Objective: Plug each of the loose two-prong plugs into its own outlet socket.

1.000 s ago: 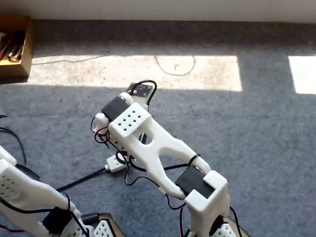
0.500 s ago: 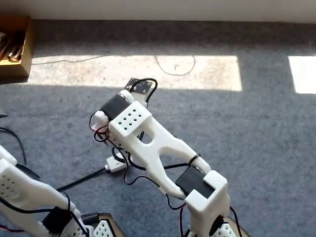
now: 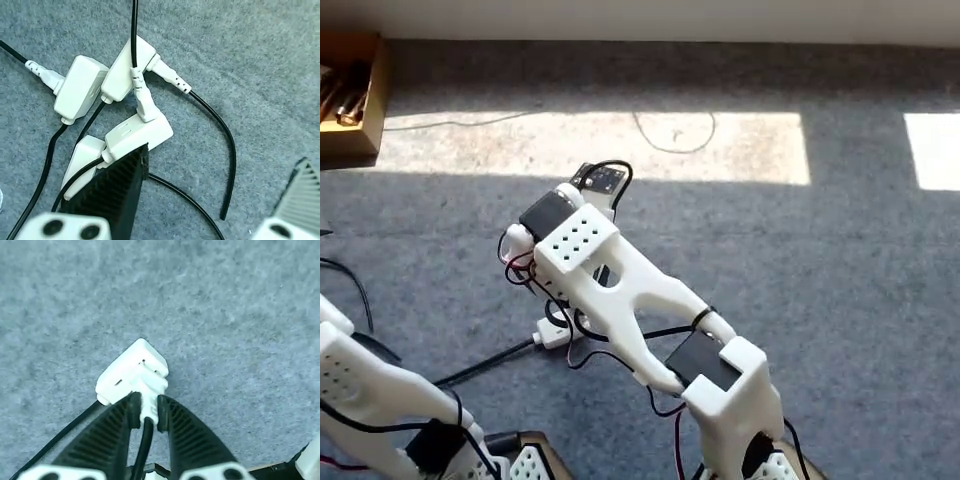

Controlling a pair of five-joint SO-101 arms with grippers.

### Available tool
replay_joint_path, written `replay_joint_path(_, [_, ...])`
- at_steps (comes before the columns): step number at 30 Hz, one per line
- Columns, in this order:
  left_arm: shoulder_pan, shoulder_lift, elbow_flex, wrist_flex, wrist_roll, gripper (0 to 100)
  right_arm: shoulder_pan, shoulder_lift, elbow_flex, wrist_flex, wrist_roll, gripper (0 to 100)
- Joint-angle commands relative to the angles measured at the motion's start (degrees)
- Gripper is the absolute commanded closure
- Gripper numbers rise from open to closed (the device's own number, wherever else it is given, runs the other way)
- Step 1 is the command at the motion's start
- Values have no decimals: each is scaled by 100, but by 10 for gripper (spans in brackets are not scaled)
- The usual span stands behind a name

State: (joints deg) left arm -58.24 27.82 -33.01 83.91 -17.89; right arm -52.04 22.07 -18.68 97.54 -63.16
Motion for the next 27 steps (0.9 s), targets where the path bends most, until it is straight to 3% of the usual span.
replay_joint_path(1, [48, -84, -215, 18, -53, 579, 127, -110, -101, 84, -62, 993])
replay_joint_path(7, [-13, -84, -215, 26, -53, 579, 444, 664, -75, 84, -18, 993])
replay_joint_path(23, [-251, -84, -567, 26, -211, 579, 66, 1807, -66, -163, 0, 993])
replay_joint_path(27, [-268, -84, -620, 35, -211, 579, 66, 1789, -57, -119, 290, 993])
